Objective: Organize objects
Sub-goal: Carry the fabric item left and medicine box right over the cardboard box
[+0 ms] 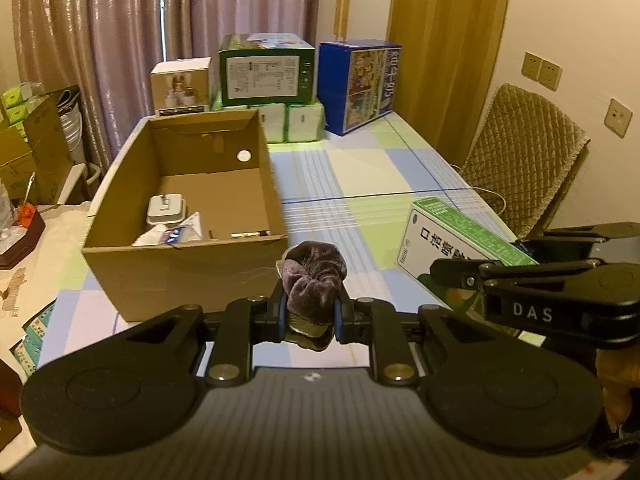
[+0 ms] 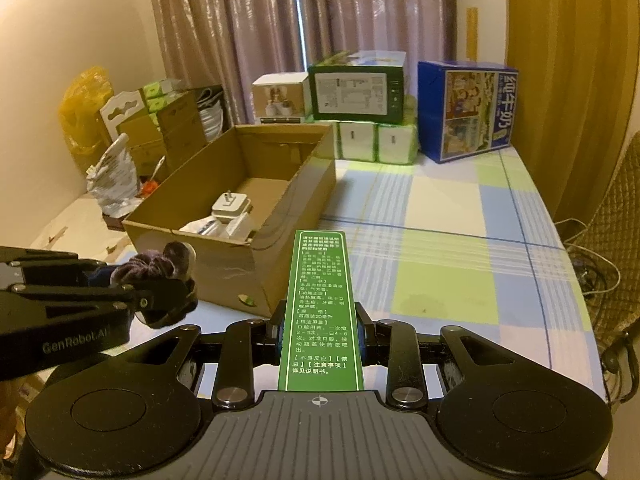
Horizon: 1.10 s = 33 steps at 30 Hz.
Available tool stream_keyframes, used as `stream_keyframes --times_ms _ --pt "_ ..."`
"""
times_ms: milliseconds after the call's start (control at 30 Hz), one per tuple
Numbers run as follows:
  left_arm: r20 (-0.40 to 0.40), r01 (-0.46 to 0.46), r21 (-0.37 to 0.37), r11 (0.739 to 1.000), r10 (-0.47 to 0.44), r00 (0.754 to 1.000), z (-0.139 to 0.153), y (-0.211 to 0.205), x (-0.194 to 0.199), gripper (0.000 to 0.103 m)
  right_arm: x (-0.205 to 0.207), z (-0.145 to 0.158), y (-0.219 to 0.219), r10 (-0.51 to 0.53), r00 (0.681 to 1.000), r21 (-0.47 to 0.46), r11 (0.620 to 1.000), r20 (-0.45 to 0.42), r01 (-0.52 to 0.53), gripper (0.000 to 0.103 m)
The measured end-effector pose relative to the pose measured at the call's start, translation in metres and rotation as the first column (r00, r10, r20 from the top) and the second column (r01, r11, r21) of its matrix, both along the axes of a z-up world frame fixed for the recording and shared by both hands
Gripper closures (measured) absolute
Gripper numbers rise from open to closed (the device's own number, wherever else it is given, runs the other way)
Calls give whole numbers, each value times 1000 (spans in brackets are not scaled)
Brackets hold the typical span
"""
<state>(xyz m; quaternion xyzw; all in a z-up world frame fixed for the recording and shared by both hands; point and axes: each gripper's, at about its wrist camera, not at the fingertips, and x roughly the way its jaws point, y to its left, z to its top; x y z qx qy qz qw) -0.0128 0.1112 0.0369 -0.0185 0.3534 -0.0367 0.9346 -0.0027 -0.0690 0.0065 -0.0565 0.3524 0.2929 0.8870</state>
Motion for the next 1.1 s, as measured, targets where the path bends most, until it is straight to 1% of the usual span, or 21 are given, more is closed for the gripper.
stream_keyframes --times_ms 600,700,900,1100 --pt "6 -57 14 998 57 998 7 39 -2 86 1 3 43 84 996 4 996 5 -84 75" --pt "10 -62 17 998 62 998 9 46 -1 86 3 6 52 101 995 6 995 10 -101 75" --pt "22 -64 44 997 63 998 16 63 2 86 9 15 73 130 991 15 991 27 -130 75" --pt "31 -76 58 995 74 997 26 86 13 86 21 25 97 153 987 27 988 42 -154 75"
